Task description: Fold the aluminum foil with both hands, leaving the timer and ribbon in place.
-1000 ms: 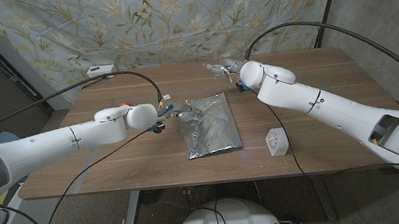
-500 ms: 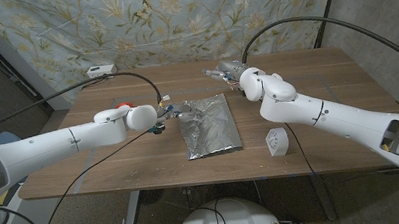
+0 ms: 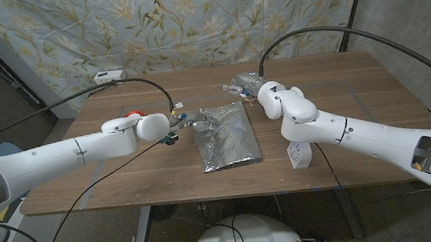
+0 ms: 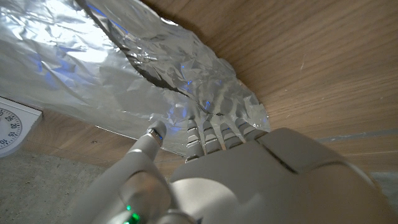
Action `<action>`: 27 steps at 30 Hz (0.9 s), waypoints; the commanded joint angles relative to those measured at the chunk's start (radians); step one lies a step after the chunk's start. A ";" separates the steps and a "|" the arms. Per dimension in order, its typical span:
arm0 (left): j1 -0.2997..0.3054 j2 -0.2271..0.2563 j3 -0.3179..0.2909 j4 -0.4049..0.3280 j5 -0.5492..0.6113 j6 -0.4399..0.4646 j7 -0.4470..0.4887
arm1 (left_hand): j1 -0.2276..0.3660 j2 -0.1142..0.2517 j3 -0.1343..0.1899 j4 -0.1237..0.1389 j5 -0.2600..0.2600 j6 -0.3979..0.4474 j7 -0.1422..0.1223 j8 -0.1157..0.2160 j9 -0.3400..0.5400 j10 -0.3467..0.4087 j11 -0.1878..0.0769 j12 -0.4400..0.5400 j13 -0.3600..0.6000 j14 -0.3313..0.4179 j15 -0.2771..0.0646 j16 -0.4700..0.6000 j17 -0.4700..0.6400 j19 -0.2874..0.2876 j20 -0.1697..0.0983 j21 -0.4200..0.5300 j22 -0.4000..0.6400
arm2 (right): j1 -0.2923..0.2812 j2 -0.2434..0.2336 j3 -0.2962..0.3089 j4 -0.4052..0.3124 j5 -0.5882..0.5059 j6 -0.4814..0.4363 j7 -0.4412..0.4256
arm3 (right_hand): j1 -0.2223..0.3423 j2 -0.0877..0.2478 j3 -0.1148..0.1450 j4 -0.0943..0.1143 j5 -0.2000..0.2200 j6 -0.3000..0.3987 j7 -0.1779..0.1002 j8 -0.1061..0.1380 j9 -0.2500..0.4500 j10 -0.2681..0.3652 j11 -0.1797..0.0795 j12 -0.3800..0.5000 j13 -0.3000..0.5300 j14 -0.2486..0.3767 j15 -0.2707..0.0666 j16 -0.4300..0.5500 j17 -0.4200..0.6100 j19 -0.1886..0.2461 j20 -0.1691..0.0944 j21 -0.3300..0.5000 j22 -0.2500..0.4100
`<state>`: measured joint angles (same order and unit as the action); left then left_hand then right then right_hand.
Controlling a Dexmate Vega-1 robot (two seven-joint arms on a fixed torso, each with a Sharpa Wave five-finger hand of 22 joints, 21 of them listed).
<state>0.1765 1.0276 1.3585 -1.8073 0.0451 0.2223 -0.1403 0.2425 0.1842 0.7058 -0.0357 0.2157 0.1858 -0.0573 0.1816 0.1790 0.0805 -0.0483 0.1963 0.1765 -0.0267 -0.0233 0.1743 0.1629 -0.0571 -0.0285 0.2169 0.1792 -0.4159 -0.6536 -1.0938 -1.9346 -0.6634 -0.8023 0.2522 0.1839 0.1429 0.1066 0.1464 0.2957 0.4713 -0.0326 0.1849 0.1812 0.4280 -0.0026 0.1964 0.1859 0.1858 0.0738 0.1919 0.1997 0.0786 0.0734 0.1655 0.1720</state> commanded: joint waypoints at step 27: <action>-0.002 -0.019 -0.012 0.049 -0.023 -0.027 -0.014 | 0.015 0.000 -0.004 -0.001 -0.001 0.003 -0.001 0.003 0.004 0.003 0.000 0.001 0.003 0.003 0.001 0.002 0.002 0.007 0.001 -0.004 0.002 | -0.045 0.064 0.022 0.218 -0.035 0.160 -0.007 | -0.011 0.014 0.018 -0.002 -0.011 -0.002 -0.006 0.008 0.004 0.011 -0.019 -0.003 0.000 -0.016 -0.020 0.005 -0.001 -0.030 -0.020 0.014 -0.001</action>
<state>0.1751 1.0129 1.3504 -1.7749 0.0286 0.2053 -0.1518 0.2425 0.1842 0.7060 -0.0358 0.2157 0.1858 -0.0573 0.1816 0.1790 0.0804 -0.0483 0.1963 0.1765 -0.0268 -0.0233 0.1743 0.1630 -0.0553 -0.0267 0.2169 0.1791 -0.4620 -0.6091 -1.0726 -1.7721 -0.7022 -0.6756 0.2421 0.1804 0.1386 0.1204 0.1435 0.2884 0.4660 -0.0377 0.1889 0.1815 0.4319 -0.0202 0.1918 0.1860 0.1647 0.0594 0.1919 0.2000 0.0525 0.0533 0.1712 0.1721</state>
